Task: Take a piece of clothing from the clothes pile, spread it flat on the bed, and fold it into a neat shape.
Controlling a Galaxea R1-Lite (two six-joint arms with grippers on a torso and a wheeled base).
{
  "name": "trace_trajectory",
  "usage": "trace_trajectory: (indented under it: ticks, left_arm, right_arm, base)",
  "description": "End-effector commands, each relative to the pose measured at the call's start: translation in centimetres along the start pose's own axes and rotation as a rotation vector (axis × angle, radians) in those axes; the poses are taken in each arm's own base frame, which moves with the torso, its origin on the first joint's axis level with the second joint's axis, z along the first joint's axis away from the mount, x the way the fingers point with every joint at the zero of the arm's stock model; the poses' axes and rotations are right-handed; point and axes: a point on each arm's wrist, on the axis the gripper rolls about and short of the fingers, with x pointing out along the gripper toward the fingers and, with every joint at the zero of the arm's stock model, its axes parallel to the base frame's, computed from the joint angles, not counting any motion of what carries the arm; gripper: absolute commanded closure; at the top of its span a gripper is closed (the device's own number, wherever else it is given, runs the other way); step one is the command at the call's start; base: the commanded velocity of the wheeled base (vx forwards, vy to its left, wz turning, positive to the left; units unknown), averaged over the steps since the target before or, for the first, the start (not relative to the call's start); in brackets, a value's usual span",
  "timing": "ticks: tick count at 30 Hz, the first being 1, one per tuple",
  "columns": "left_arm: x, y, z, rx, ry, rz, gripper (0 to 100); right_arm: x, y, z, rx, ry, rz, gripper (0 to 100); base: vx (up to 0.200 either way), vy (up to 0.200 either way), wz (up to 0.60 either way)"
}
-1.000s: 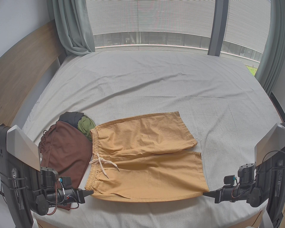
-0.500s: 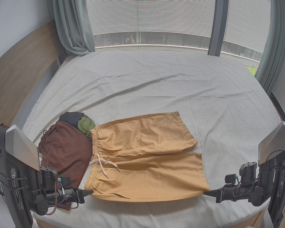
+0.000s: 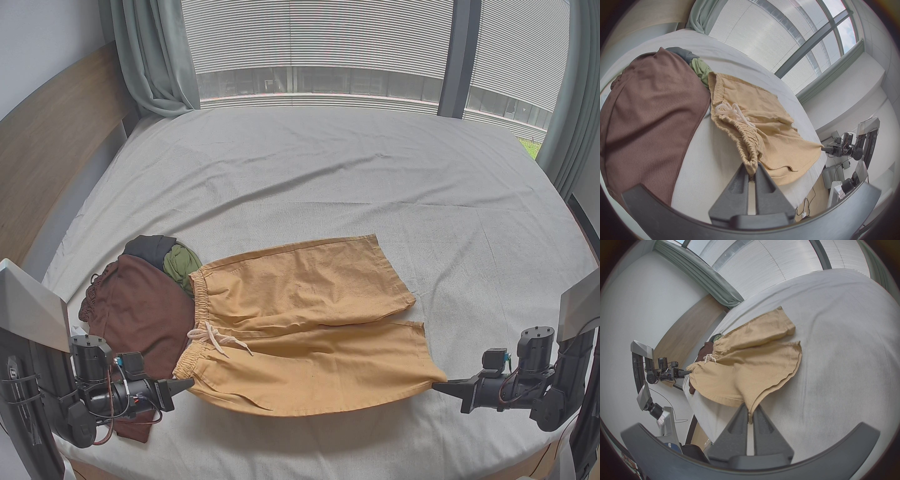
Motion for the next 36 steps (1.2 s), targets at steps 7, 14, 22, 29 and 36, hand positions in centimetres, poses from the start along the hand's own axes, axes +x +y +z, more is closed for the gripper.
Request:
trace_trajectory:
  ticks: [7,14,22,29,36]
  left_arm:
    - [-0.1,-0.3,0.7,0.021,-0.033,-0.009,100]
    - [-0.1,-0.3,1.1,0.029,-0.053,-0.013,100]
    - [0.5,-0.4,2.7,-0.006,-0.117,-0.027,100]
    - [0.7,-0.3,3.1,-0.006,-0.136,-0.027,100]
    - [0.8,0.0,3.7,-0.005,-0.163,-0.023,100]
  right_arm:
    - [-0.7,0.7,0.5,-0.022,-0.029,0.009,100]
    - [-0.9,0.9,0.8,-0.033,-0.046,0.014,100]
    - [-1.7,1.9,2.6,-0.047,-0.137,0.037,100]
    - [-1.8,2.4,4.2,-0.049,-0.211,0.062,100]
    - [-1.8,2.5,5.5,-0.043,-0.266,0.075,100]
  base:
    - [0.000,0.000,0.00]
    - [0.000,0.000,0.00]
    - [0.000,0.000,0.00]
    - [0.000,0.000,0.00]
    - [0.000,0.000,0.00]
